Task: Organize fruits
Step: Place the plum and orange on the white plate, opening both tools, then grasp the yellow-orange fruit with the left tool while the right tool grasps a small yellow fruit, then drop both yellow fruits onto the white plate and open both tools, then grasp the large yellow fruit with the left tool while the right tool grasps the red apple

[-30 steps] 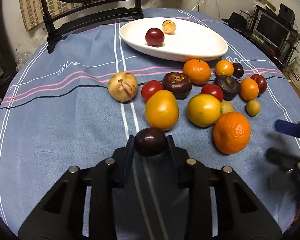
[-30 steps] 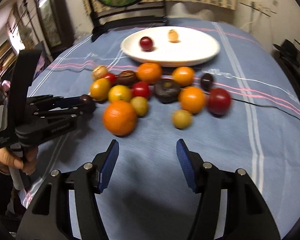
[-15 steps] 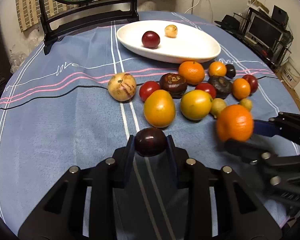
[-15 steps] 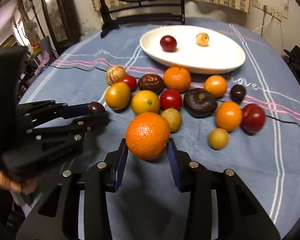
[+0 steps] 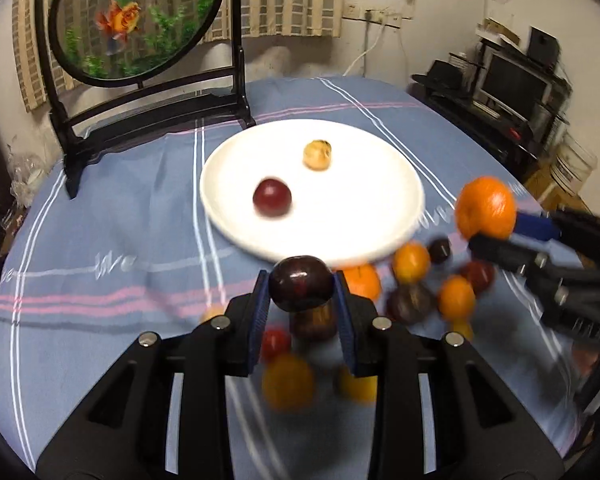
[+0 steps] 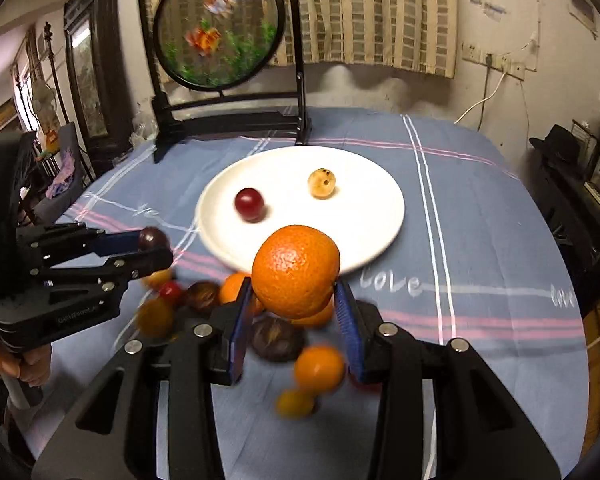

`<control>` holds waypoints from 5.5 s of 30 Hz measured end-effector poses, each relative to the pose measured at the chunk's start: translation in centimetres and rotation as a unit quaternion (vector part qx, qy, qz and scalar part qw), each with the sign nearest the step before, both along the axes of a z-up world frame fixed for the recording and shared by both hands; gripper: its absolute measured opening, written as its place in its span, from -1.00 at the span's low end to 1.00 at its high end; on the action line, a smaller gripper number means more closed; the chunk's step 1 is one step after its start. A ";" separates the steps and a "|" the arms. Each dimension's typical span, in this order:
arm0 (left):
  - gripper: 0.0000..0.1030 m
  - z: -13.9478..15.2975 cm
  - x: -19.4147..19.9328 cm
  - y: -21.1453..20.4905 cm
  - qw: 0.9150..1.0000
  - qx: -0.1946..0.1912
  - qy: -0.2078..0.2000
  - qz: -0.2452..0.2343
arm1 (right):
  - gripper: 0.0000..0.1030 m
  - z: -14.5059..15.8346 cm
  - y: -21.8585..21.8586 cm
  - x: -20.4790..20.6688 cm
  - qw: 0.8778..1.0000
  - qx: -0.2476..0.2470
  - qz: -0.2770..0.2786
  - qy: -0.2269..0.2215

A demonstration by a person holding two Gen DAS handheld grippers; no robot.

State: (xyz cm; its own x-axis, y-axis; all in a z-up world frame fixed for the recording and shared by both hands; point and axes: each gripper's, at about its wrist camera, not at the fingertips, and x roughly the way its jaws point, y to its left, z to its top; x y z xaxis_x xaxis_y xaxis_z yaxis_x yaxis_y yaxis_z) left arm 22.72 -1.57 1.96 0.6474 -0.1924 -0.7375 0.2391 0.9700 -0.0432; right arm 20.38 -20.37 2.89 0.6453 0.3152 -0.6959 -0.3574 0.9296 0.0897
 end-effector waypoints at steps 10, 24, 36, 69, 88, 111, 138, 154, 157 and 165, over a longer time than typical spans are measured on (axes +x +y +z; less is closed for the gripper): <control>-0.36 -4.9 9.5 -3.0 0.997 0.029 0.068 0.032 | -0.18 -5.0 1.3 9.8 0.996 -0.059 -0.014 0.065; 0.63 0.0 3.3 1.4 0.997 -0.011 0.010 0.072 | 0.21 -1.0 -3.4 2.3 0.999 -0.011 -0.031 0.018; 0.70 -3.9 -5.9 1.3 0.997 0.054 0.031 0.038 | 0.21 -3.1 -4.0 -7.8 0.999 -0.005 -0.012 0.043; -0.26 -7.1 -4.2 2.6 0.996 -0.006 0.083 0.023 | -0.48 -5.8 -2.2 -5.8 0.996 -0.016 -0.029 0.088; -0.26 0.9 2.8 -0.8 1.000 0.000 0.000 0.001 | -0.46 0.0 -0.6 2.5 1.000 0.004 0.004 0.002; 0.55 0.1 4.9 0.1 0.998 0.033 -0.013 0.057 | 0.23 -1.4 -3.6 4.2 0.999 0.011 -0.030 0.030; -0.01 -6.8 -6.1 -3.9 0.996 0.059 0.053 -0.026 | 0.27 -5.1 -5.2 -7.8 0.998 -0.016 -0.024 0.048; -0.18 -6.2 -6.1 -3.0 0.997 0.037 0.054 -0.041 | 0.26 -7.1 -5.1 -2.9 0.992 -0.078 -0.066 0.080; -0.18 -6.1 -6.0 -2.2 0.997 0.035 0.056 -0.036 | 0.22 -7.3 -4.6 -2.0 0.990 -0.094 -0.063 0.078; -0.18 -5.8 -6.2 -1.2 0.997 0.033 0.059 -0.027 | -0.20 -6.7 -3.8 -1.2 0.991 -0.097 -0.050 0.072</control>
